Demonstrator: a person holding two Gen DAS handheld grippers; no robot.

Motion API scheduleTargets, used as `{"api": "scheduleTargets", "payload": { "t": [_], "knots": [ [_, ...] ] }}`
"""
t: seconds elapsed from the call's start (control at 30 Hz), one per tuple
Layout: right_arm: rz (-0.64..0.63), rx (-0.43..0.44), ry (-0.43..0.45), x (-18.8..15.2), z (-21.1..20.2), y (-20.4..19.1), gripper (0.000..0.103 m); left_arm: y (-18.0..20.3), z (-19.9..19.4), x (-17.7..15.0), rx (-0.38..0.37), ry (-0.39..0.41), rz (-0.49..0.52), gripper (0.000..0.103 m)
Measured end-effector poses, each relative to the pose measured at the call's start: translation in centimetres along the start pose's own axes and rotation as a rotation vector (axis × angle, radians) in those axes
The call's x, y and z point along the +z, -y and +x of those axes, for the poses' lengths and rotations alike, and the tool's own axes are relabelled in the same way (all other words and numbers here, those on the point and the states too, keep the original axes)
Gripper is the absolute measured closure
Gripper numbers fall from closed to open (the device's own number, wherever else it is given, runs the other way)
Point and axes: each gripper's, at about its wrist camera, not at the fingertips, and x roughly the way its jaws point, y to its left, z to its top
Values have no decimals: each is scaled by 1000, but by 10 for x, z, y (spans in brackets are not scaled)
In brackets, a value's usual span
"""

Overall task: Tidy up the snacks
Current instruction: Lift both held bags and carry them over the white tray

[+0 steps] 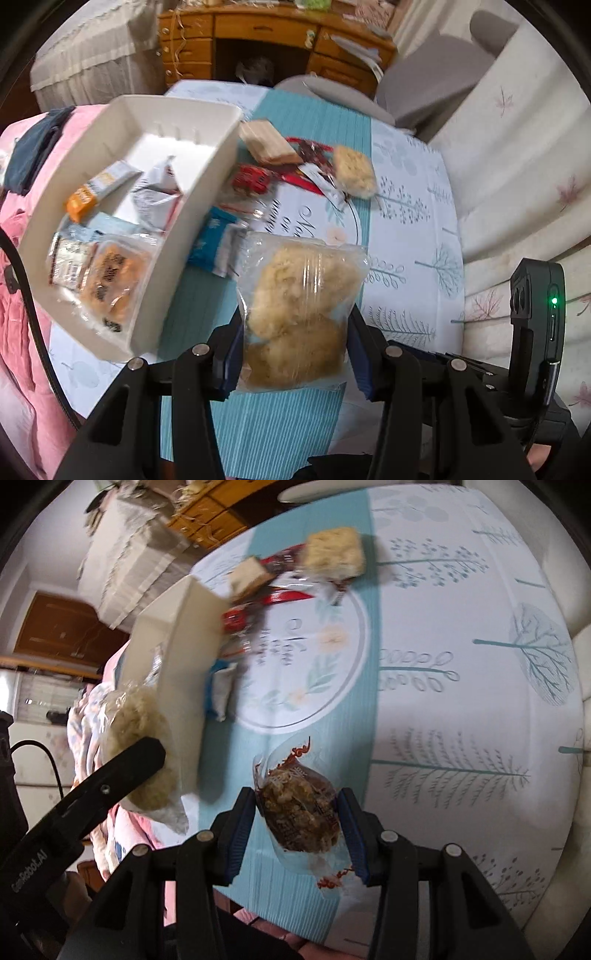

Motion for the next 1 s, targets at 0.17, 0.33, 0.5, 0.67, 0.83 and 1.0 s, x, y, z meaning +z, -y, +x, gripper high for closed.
{"api": "scheduleTargets", "payload": {
  "t": [0.17, 0.33, 0.5, 0.67, 0.83, 1.0],
  "knots": [
    [-67, 32, 19, -5, -8, -20, 57, -17, -25, -7, -7, 98, -28, 55],
    [-148, 70, 46, -9, -10, -46, 57, -34, -41, -8, -9, 165, -35, 55],
    [-193, 95, 78, -9, -8, -70, 57, -56, -53, -5, -18, 206, -31, 55],
    [-208, 140, 138, -11, -7, -98, 57, -88, -59, 1, -25, 218, -26, 55],
    [-208, 166, 203, -13, -3, -132, 57, -131, -69, 16, -19, 235, -15, 55],
    [-192, 167, 253, -12, 8, -169, 57, -171, -75, 30, -9, 244, -9, 55]
  ]
}}
